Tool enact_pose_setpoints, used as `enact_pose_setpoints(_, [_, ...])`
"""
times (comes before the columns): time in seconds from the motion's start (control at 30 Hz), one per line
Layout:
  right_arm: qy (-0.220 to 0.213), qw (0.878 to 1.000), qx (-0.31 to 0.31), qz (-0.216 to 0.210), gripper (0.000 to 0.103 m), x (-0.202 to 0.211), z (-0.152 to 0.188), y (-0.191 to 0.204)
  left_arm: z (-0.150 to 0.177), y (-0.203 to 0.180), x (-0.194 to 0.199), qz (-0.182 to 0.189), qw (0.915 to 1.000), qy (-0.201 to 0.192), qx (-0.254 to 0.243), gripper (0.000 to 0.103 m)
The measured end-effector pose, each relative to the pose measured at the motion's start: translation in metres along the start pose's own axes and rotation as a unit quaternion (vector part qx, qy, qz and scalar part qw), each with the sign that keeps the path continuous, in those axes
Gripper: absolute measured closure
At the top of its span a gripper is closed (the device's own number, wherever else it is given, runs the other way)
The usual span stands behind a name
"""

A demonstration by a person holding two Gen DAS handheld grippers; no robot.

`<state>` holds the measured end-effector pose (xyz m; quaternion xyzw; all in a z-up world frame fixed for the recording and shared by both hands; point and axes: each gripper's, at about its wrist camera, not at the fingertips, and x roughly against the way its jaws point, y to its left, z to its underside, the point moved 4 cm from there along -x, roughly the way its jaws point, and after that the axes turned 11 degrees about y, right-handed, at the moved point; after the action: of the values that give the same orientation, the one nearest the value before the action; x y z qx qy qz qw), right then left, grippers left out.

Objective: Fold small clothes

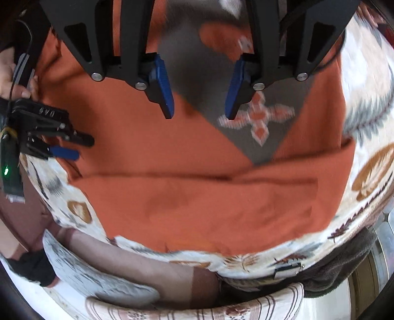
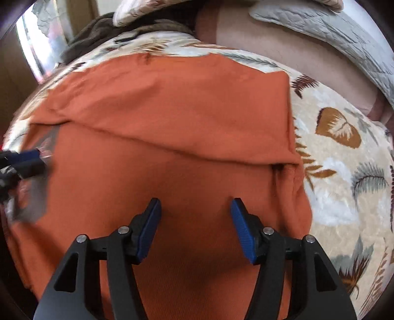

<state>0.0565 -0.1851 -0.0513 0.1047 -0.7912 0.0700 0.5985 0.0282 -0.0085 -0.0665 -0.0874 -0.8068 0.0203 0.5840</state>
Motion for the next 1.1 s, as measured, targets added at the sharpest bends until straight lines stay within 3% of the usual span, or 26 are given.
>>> enact_pose_setpoints(0.1, [-0.005, 1.000, -0.001, -0.030, 0.043, 0.019, 0.013, 0.006, 0.022, -0.003, 0.009, 0.002, 1.0000, 0.007, -0.003, 0.052])
enact_pose_setpoints(0.33, [-0.007, 0.998, 0.038, -0.049, 0.043, 0.055, 0.052, 0.016, 0.067, 0.000, 0.030, 0.001, 0.9998, 0.019, -0.004, 0.052])
enact_pose_setpoints(0.63, [0.025, 0.997, 0.063, -0.043, 0.043, 0.094, 0.106, 0.027, 0.128, -0.007, 0.057, -0.019, 0.9984, 0.054, 0.002, 0.051])
enact_pose_setpoints(0.8, [0.056, 0.996, 0.049, -0.056, 0.043, 0.082, 0.140, 0.048, 0.156, -0.001, 0.055, -0.033, 0.9962, 0.079, 0.019, 0.051])
enact_pose_setpoints(0.93, [0.082, 0.996, 0.033, -0.015, 0.043, 0.050, 0.153, 0.053, 0.161, 0.005, 0.043, -0.019, 0.9947, 0.093, 0.038, 0.051])
enact_pose_setpoints(1.1, [0.077, 0.996, 0.038, 0.011, 0.041, 0.040, 0.157, 0.055, 0.160, 0.003, 0.032, 0.006, 0.9941, 0.095, 0.051, 0.045])
